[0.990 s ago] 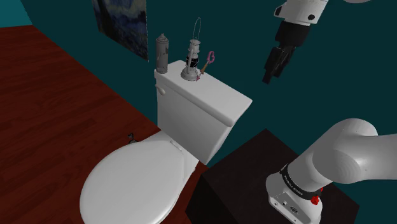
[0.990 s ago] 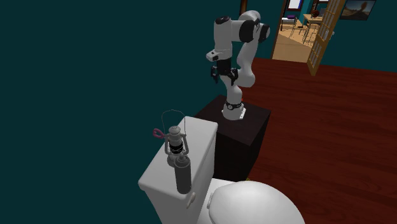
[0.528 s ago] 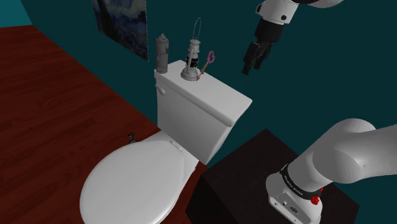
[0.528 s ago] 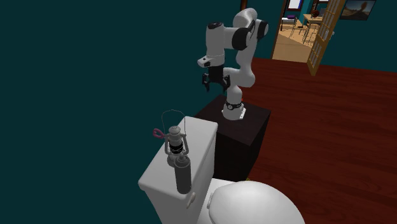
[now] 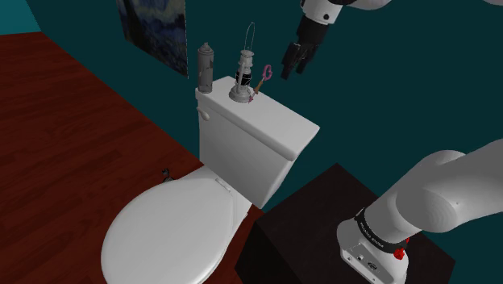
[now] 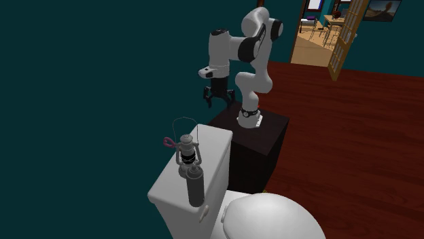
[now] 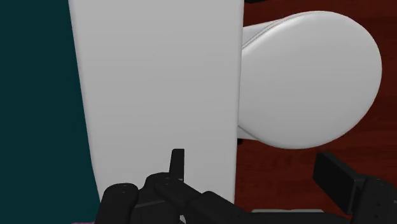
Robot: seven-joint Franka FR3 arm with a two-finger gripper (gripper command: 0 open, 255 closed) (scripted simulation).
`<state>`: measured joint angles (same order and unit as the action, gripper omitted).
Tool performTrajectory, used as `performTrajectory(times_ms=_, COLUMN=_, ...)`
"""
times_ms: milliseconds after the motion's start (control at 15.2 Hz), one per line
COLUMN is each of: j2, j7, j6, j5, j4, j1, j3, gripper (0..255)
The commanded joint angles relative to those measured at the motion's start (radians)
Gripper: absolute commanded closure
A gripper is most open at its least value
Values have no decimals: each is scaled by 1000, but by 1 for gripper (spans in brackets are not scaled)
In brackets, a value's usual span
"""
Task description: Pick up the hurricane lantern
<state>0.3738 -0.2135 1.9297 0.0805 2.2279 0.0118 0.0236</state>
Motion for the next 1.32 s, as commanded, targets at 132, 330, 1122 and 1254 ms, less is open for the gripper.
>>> performTrajectory(times_ms=132, j2=-124, j7=-24, j6=82, j5=2, j4=-98, j1=0, j3=-5, gripper=0)
performTrajectory(times_ms=330, j2=-215, j7=-41, j6=129, j5=6, j4=-183, j1=-1, j3=-8, gripper=0)
performTrajectory(times_ms=1122, j2=-496, j7=-89, j6=248, j5=22, j4=-467, j1=-1, j3=-9, gripper=0)
performTrajectory(times_ms=1254, j2=-500, j7=-92, j6=273, j5=24, j4=-445, j1=-1, j3=-8, gripper=0)
